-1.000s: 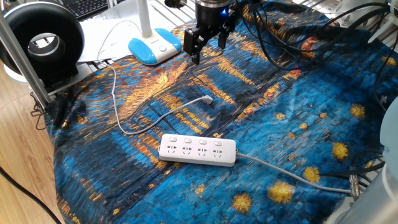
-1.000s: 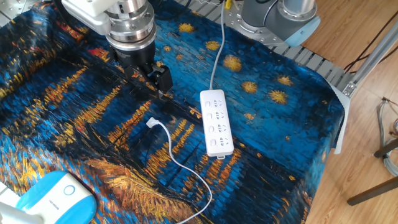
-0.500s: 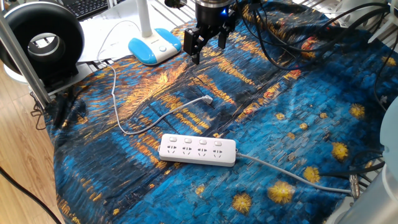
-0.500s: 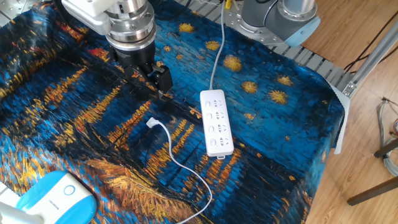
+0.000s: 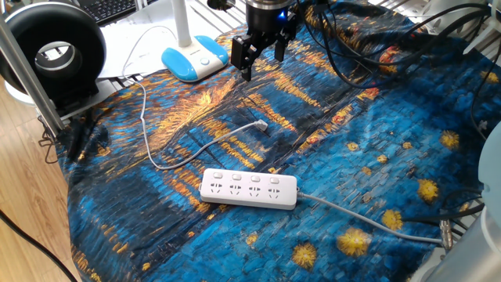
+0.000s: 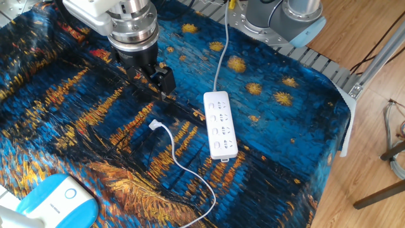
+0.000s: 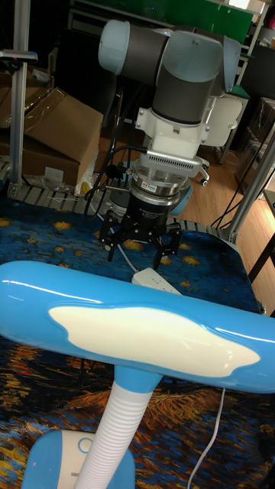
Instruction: Plug in the power cord of the desk lamp, turn on the socket, and light up the desk lamp
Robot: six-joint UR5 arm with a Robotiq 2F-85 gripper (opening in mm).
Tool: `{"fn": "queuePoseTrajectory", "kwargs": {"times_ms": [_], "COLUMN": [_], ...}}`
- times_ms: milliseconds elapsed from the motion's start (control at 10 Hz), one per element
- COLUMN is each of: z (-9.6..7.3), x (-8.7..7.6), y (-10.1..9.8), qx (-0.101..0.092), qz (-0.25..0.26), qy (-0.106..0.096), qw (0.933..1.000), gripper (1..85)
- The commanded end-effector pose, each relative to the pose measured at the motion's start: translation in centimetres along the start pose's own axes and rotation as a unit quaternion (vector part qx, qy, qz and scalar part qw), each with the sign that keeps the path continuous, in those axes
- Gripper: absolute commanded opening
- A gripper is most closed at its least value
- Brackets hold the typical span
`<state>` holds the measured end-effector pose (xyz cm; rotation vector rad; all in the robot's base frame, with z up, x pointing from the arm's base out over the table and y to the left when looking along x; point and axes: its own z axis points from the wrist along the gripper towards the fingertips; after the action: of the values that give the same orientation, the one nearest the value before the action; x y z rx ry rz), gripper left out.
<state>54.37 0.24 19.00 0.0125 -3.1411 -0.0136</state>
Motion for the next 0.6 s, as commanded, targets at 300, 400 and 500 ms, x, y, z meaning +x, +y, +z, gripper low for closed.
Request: {"fn": "queuePoseTrajectory", "kwargs": {"times_ms": [300,400,500], "z": [-0.1,0.3,0.9], "x": [-5.8,-5.9,-6.2], "y": [-1.0,-1.0,-1.0], "qx": [0.025,0.025,0.025], "qz": [0.113,0.111,0.108], "qy": [-0.116,-0.117,-0.118], "qw": [0.9865,0.9865,0.9868], "gripper": [1.3,1.3,1.3]}}
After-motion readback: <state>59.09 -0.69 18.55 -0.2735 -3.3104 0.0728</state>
